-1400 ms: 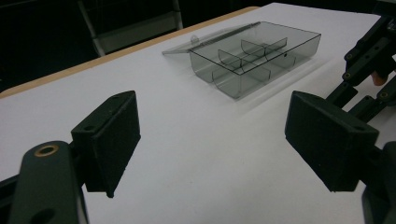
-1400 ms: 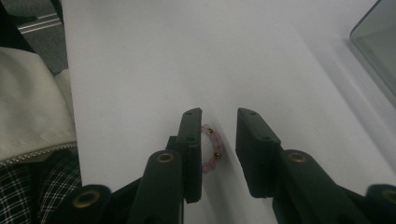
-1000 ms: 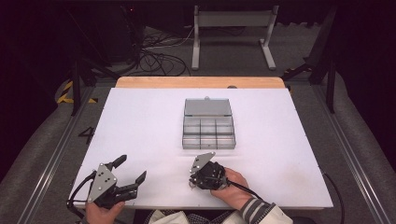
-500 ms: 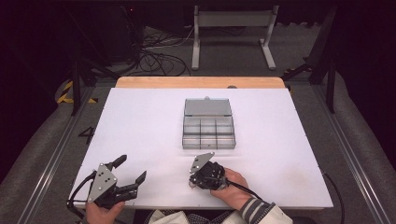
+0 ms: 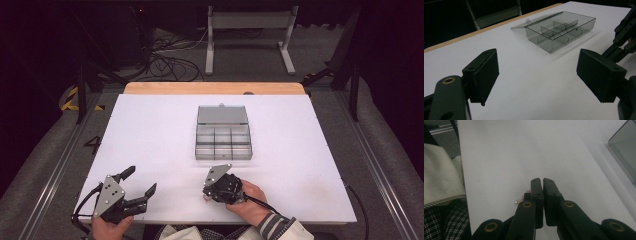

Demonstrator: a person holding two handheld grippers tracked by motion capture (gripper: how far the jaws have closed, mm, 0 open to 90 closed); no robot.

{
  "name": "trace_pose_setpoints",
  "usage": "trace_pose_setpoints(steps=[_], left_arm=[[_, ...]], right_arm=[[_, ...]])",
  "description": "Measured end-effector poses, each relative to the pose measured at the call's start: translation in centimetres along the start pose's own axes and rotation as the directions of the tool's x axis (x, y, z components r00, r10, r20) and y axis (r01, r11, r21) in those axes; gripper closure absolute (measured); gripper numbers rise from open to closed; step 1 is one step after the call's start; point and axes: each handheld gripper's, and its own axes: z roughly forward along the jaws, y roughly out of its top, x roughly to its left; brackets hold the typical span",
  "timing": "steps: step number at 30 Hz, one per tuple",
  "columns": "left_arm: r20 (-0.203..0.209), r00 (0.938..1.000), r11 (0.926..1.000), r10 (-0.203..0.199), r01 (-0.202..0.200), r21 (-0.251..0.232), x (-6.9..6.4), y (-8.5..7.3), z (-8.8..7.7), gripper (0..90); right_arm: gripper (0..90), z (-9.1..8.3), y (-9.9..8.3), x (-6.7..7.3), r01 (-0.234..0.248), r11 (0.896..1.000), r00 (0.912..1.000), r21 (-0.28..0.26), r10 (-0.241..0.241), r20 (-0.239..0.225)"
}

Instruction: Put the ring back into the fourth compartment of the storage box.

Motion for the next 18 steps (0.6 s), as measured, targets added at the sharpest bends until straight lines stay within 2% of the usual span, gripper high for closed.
trace_pose_setpoints(steps=[18], left_arm=[[-0.001, 1.0000, 1.0000, 0.001, -0.001, 0.000, 0.0, 0.0, 0.0, 18.7]], right_arm=[[88.2, -2.3, 0.6, 0.1, 0.009, 0.996, 0.9996, -0.086, -0.007, 0.029]])
